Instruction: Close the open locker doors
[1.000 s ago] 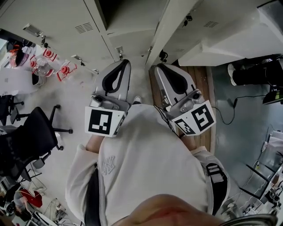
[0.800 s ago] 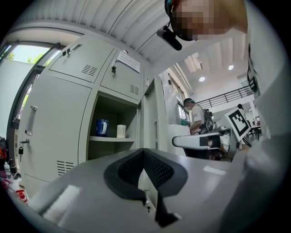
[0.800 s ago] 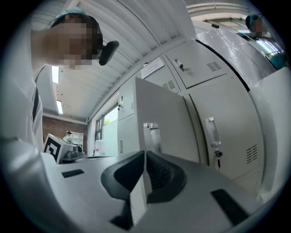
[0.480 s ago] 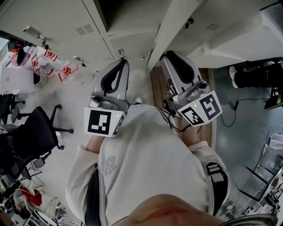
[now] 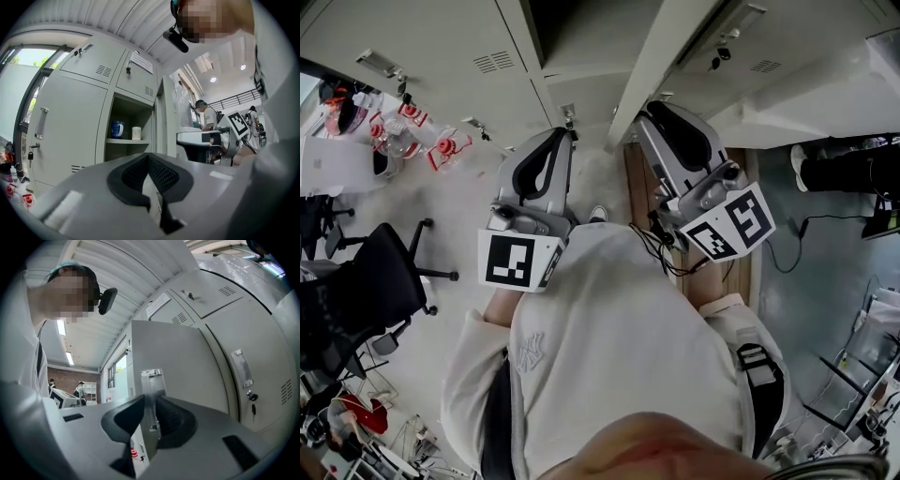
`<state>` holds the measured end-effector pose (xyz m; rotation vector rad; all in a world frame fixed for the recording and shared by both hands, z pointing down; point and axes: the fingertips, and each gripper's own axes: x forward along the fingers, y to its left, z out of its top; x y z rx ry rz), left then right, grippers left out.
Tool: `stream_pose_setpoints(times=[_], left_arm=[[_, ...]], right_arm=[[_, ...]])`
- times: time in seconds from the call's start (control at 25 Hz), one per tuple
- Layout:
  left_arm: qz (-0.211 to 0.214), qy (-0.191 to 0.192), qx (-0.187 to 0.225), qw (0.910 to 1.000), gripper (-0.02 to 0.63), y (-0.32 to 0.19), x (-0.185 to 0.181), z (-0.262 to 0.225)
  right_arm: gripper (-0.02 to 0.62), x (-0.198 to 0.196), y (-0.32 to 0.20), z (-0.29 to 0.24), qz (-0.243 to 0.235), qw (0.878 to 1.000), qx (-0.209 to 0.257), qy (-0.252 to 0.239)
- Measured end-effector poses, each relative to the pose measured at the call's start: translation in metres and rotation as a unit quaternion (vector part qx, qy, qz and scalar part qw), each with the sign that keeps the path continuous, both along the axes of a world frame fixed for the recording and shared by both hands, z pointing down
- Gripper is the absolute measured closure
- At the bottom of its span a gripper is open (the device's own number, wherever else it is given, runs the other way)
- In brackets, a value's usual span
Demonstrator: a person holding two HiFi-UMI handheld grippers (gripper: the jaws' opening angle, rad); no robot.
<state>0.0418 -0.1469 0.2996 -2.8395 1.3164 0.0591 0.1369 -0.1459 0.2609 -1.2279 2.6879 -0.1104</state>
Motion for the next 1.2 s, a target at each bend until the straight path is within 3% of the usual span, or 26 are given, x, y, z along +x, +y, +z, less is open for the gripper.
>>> stream_pose_setpoints(times=[0.44, 0.6, 0.68, 1.2], left_arm=[[-0.031, -0.003, 0.003, 0.9995, 0.604, -0.042, -0.064, -0.006], [-0.043, -0.004, 0.006, 0.999, 0.604, -0.057, -0.09, -0.012], [-0.049, -0.005, 0.007, 0.9987, 0.604, -0.066, -0.102, -0.013], [-0.064, -0.002, -0.004, 0.9979, 0.604, -0.097, -0.137, -0.009]], right_arm=[[0.543, -0.089, -0.059, -0.009, -0.048, 0.998, 0.017, 0.026], [0.543, -0.091, -0.093, -0.002, 0.026, 0.995, 0.029, 0.096], [0.543, -0.086, -0.106, -0.004, 0.053, 0.993, 0.032, 0.099], [0.562, -0.104, -0.181, 0.004, 0.105, 0.988, 0.026, 0.109]])
